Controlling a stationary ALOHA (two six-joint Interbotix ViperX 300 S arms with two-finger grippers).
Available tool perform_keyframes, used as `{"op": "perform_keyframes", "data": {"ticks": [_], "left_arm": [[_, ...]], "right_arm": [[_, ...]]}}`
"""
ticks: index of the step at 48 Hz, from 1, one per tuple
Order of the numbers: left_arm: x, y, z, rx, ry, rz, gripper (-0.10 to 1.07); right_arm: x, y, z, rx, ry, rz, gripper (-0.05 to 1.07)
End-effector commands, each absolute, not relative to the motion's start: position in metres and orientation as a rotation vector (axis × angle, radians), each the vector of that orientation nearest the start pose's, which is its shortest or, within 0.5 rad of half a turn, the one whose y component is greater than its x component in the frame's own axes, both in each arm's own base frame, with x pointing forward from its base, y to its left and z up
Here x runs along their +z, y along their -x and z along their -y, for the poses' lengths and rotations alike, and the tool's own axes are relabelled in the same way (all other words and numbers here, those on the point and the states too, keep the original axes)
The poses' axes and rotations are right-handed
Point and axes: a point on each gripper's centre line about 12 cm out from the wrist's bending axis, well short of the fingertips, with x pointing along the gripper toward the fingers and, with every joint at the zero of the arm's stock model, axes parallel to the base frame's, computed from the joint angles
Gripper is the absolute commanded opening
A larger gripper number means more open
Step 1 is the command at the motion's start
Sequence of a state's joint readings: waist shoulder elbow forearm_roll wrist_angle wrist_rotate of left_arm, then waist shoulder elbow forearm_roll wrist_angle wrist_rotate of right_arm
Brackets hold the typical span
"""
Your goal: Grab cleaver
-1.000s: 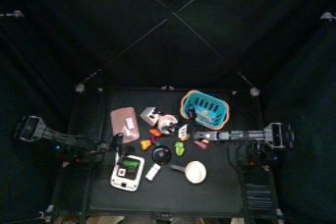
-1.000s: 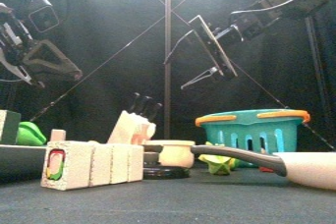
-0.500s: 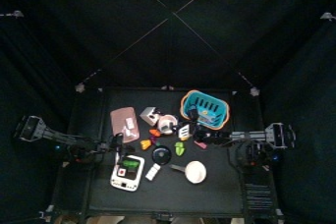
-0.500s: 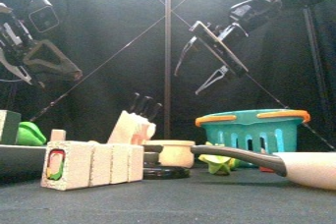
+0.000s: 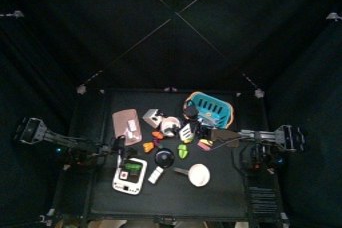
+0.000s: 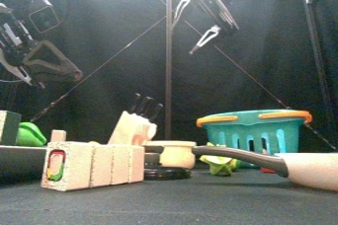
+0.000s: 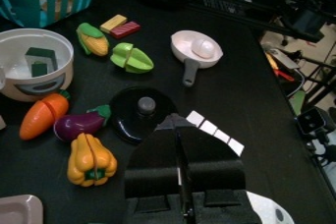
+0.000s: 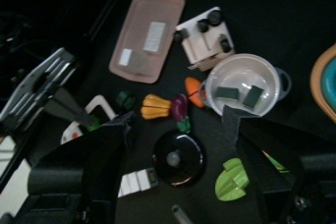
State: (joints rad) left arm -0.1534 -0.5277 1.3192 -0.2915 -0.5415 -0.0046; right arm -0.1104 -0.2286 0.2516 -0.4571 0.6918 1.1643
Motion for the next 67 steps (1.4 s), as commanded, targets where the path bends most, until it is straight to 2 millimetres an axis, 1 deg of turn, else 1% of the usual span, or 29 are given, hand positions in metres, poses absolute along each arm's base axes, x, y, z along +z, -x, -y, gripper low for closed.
{"op": "perform_keyframes", "data": {"ticks": [1, 4, 9, 12, 14, 20, 25, 31, 38, 43, 49, 67], "left_arm": [[0.176, -0.227, 0.017, 0.03, 0.215, -0.248, 0.12], [0.176, -0.227, 0.017, 0.03, 0.215, -0.248, 0.12], [0.176, -0.227, 0.017, 0.031, 0.215, -0.248, 0.12], [0.176, -0.227, 0.016, 0.032, 0.216, -0.248, 0.12], [0.176, -0.227, 0.017, 0.031, 0.216, -0.25, 0.12], [0.176, -0.227, 0.017, 0.031, 0.215, -0.249, 0.12], [0.174, -0.226, 0.016, 0.032, 0.214, -0.254, 0.12], [0.173, -0.225, 0.016, 0.032, 0.214, -0.258, 0.12], [0.173, -0.225, 0.016, 0.034, 0.216, -0.258, 0.12], [0.173, -0.225, 0.016, 0.034, 0.216, -0.258, 0.12], [0.173, -0.225, 0.016, 0.035, 0.217, -0.259, 0.12], [0.171, -0.223, 0.016, 0.036, 0.216, -0.265, 0.12]], "right_arm": [[0.392, -0.375, 0.08, -0.561, -0.73, -0.413, 0.99], [0.403, -0.376, 0.085, -0.542, -0.737, -0.406, 1.0], [0.414, -0.379, 0.098, -0.535, -0.721, -0.437, 0.99], [0.414, -0.383, 0.106, -0.545, -0.707, -0.477, 0.99], [0.411, -0.389, 0.109, -0.546, -0.691, -0.512, 0.99], [0.396, -0.416, 0.116, -0.536, -0.632, -0.605, 0.99], [0.382, -0.439, 0.116, -0.496, -0.574, -0.657, 0.99], [0.364, -0.456, 0.115, -0.469, -0.518, -0.709, 0.99], [0.335, -0.469, 0.118, -0.475, -0.493, -0.774, 0.99], [0.321, -0.476, 0.122, -0.489, -0.47, -0.798, 0.99], [0.314, -0.481, 0.129, -0.521, -0.409, -0.804, 0.99], [0.299, -0.501, 0.142, -0.567, -0.318, -0.81, 0.99]]}}
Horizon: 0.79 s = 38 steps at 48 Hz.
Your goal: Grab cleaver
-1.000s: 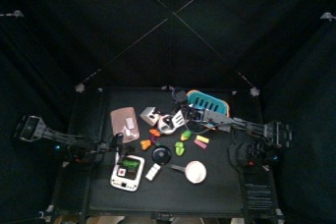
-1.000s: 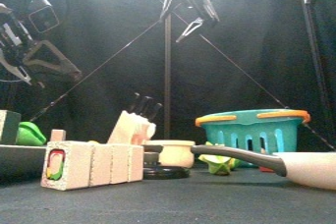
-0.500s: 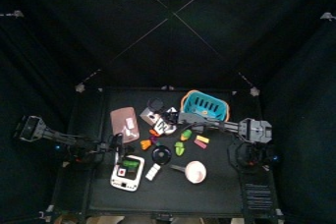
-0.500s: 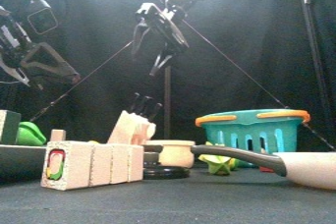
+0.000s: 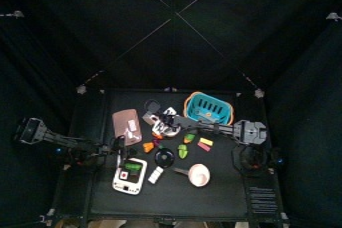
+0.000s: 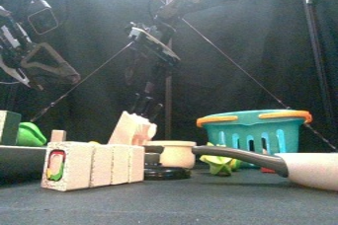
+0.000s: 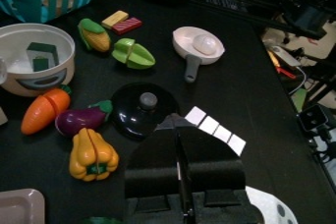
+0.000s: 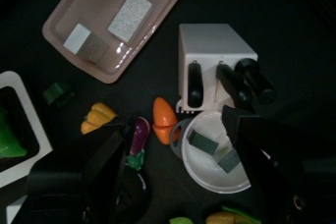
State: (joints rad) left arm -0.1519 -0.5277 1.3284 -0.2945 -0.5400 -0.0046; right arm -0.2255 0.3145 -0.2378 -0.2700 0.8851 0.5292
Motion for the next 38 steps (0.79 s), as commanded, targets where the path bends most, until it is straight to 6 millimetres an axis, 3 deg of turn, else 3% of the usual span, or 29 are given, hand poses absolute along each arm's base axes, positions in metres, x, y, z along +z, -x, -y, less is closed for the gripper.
{"op": "perform_keyframes", "data": {"ticks": [1, 38], "left_arm": [[0.172, -0.224, 0.016, 0.036, 0.216, -0.262, 0.12], [0.17, -0.223, 0.016, 0.036, 0.216, -0.268, 0.12]], "right_arm": [[0.298, -0.502, 0.143, -0.569, -0.315, -0.812, 0.99], [0.275, -0.509, 0.151, -0.593, -0.286, -0.855, 0.84]]}}
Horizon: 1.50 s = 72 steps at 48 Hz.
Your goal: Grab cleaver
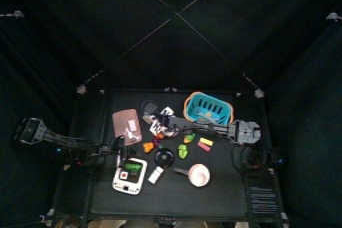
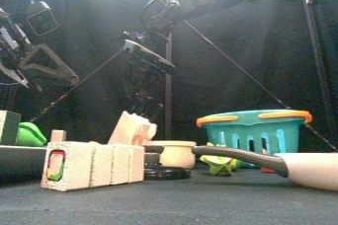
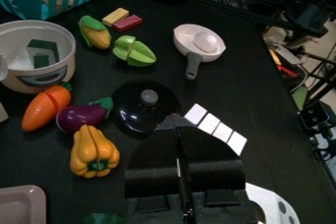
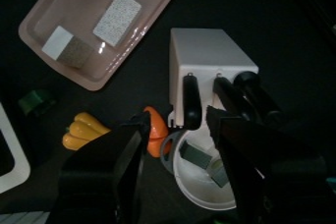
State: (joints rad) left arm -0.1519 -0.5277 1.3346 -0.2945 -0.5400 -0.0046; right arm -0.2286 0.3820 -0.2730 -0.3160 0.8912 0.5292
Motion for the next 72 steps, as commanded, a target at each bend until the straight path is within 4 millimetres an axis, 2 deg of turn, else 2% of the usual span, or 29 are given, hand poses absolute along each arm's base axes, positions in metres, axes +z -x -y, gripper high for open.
{"op": "perform_keyframes", "data": {"ticks": [1, 9, 39, 62, 72], "left_arm": [[0.17, -0.223, 0.016, 0.036, 0.216, -0.268, 0.12], [0.17, -0.223, 0.016, 0.036, 0.216, -0.268, 0.12], [0.17, -0.223, 0.016, 0.036, 0.216, -0.266, 0.12], [0.17, -0.223, 0.015, 0.038, 0.216, -0.266, 0.12], [0.17, -0.223, 0.016, 0.036, 0.216, -0.266, 0.12]], "right_arm": [[0.274, -0.51, 0.152, -0.594, -0.288, -0.856, 0.84], [0.268, -0.508, 0.157, -0.605, -0.294, -0.867, 0.83], [0.268, -0.508, 0.173, -0.629, -0.296, -0.851, 0.81], [0.266, -0.508, 0.173, -0.63, -0.296, -0.854, 0.53], [0.263, -0.509, 0.172, -0.629, -0.297, -0.861, 0.45]]}}
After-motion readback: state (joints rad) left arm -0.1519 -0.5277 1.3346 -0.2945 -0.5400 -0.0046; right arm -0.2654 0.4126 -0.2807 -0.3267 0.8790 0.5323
